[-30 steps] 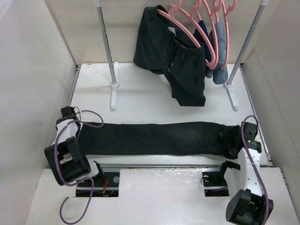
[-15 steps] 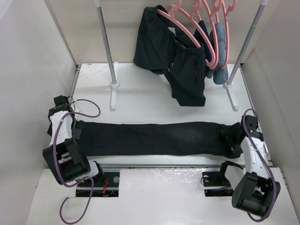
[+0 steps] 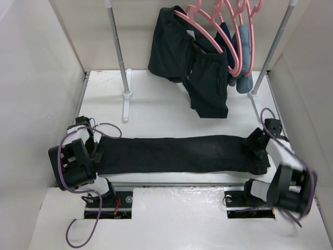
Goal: Place the trousers on the hanger
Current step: Fold the trousers at the center of the board.
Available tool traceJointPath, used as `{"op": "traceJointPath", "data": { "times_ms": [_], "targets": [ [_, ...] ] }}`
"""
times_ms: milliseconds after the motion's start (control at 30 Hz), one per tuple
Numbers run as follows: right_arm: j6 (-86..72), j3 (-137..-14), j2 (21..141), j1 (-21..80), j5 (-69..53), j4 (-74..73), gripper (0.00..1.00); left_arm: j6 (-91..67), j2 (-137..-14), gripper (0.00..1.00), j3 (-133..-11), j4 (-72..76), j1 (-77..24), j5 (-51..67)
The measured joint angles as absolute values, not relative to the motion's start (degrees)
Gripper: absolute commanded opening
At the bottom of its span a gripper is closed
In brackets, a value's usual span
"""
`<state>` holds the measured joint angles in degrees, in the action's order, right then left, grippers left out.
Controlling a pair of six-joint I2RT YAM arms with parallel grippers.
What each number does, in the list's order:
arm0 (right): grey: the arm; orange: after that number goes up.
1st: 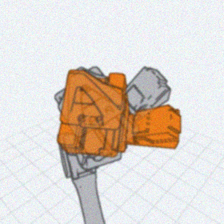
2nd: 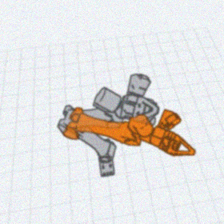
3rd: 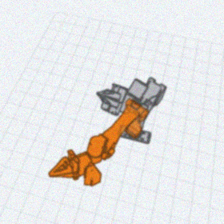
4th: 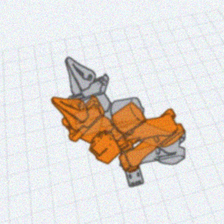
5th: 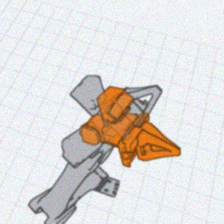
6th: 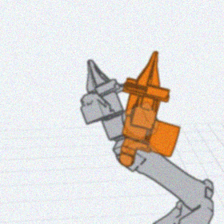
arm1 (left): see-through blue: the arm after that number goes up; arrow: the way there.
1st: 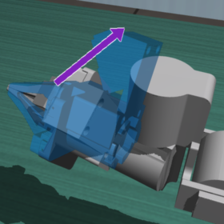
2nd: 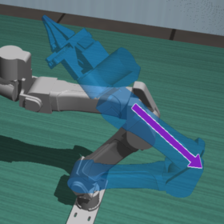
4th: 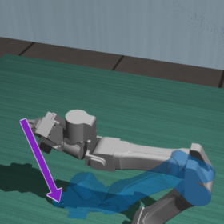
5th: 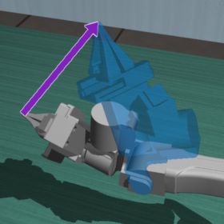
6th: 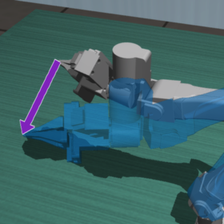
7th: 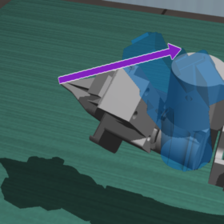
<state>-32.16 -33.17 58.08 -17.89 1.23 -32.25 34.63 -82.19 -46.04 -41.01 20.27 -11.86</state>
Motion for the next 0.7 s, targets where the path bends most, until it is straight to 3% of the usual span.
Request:
{"op": "traceJointPath", "data": {
  "times_ms": [167, 400, 533, 600, 700],
  "targets": [
    [-26.09, -43.9, 83.33, -15.86, -5.23, -27.92, 0.67, 34.5, -85.23, 0.85, -44.16, -37.93, 20.05, -15.27],
    [-21.34, -60.8, 99.04, -12.88, -13.8, -28.18, 0.71, 33.28, -95.11, 0.85, -52.07, -41.65, 19.9, -17.65],
    [-19.18, -66.13, 102.96, -9.72, -14.57, -27.33, 0.78, 32.75, -97.1, 0.85, -55.18, -40.64, 19.97, -18.33],
    [-18.46, -65.8, 102.32, -9.37, -15.22, -26.5, 0.93, 32.45, -97.82, 0.85, -57.12, -38.52, 19.97, -18.24],
    [-17.04, -63.61, 98.56, -9.37, -14.5, -26.15, 1.0, 31.7, -97.84, 0.85, -58.87, -32.84, 19.86, -17.04]
  ]
}}
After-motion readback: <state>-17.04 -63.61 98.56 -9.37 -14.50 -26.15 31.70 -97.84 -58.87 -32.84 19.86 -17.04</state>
